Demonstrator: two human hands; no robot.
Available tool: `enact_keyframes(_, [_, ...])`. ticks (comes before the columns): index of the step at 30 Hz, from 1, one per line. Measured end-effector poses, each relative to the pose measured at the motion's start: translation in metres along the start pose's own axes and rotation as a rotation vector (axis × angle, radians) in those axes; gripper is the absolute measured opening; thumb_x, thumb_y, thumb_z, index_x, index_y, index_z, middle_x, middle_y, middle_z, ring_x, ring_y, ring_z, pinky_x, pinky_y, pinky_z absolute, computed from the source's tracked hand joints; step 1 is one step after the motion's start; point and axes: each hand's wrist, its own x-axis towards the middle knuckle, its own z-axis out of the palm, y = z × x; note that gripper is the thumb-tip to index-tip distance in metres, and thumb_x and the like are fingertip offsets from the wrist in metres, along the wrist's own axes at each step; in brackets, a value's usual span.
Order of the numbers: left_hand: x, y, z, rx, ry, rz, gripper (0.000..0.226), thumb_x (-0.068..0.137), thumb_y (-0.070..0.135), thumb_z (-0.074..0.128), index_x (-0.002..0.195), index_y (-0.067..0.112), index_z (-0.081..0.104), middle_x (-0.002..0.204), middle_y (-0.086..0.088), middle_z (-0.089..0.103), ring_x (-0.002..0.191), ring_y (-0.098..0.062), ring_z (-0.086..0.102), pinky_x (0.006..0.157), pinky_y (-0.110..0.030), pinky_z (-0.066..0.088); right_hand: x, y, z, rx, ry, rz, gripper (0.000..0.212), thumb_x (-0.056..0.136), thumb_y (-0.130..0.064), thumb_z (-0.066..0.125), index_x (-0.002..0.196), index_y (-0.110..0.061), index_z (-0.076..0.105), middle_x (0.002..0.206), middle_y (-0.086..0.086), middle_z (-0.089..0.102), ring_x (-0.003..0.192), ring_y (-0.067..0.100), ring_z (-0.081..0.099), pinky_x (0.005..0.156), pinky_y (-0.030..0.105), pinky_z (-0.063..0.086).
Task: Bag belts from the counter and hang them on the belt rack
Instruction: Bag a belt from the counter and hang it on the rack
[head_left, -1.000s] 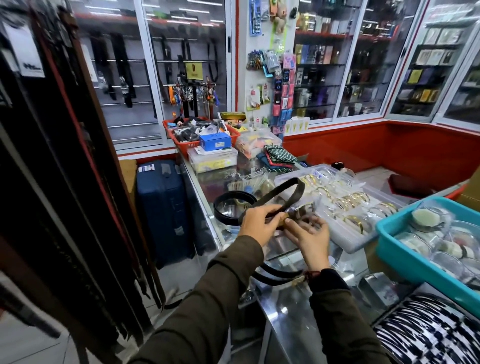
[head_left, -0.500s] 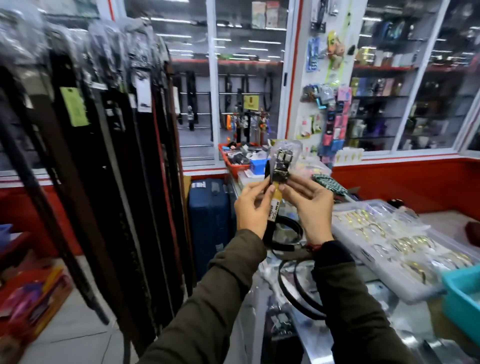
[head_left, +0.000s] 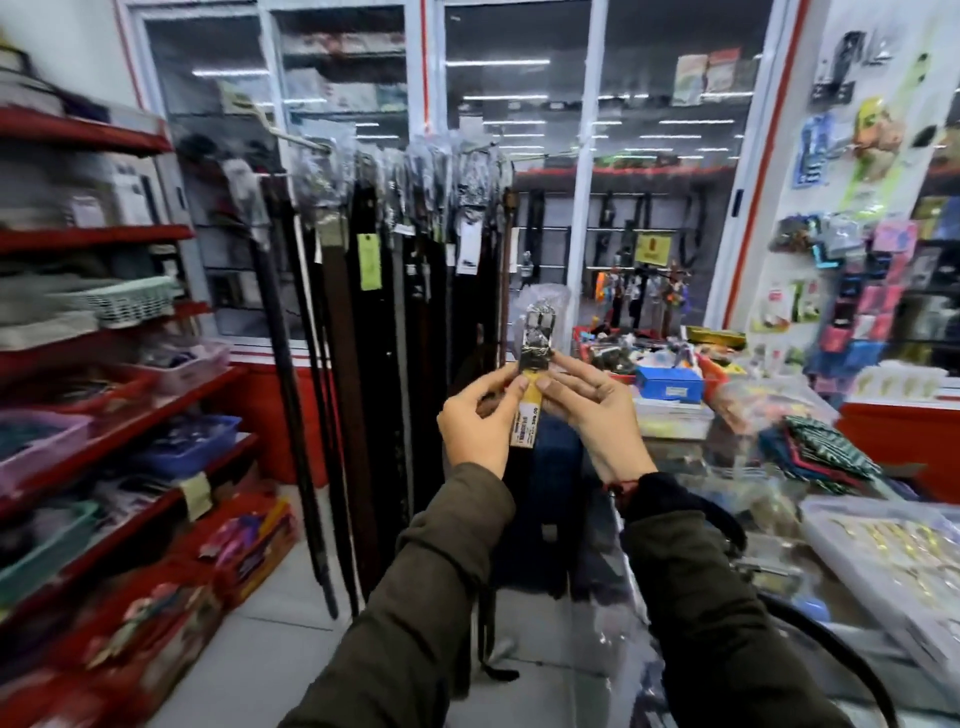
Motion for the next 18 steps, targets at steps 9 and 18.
enact_keyframes(9, [0.038,0.029,-0.066,0.032,-0.020,0.053,0.019,0.087,0.009,0.074,0.103,0.019,0.076,0.093,-0.008,0.078,0.087,-0.012,0.073,0.081,-0.021,0.055,0.012,0.011,0.071,0.181,-0.139,-0.034,0.028,0.088,0.001,0.068,0.115,-0.004,0.070,0.104,0.011,0.079,0.099,0.020,0.075,0.084,0.026,0.060])
enact_keyframes(18, [0.079,0.056,-0.097,-0.013,0.099,0.087,0.021,0.088,0.010,0.073,0.109,0.011,0.076,0.095,-0.002,0.078,0.088,-0.006,0.074,0.081,-0.018,0.057,0.042,-0.001,0.133,0.238,-0.188,0.006,0.030,0.087,-0.004,0.072,0.116,0.000,0.070,0.104,0.015,0.078,0.099,0.029,0.075,0.085,0.037,0.062])
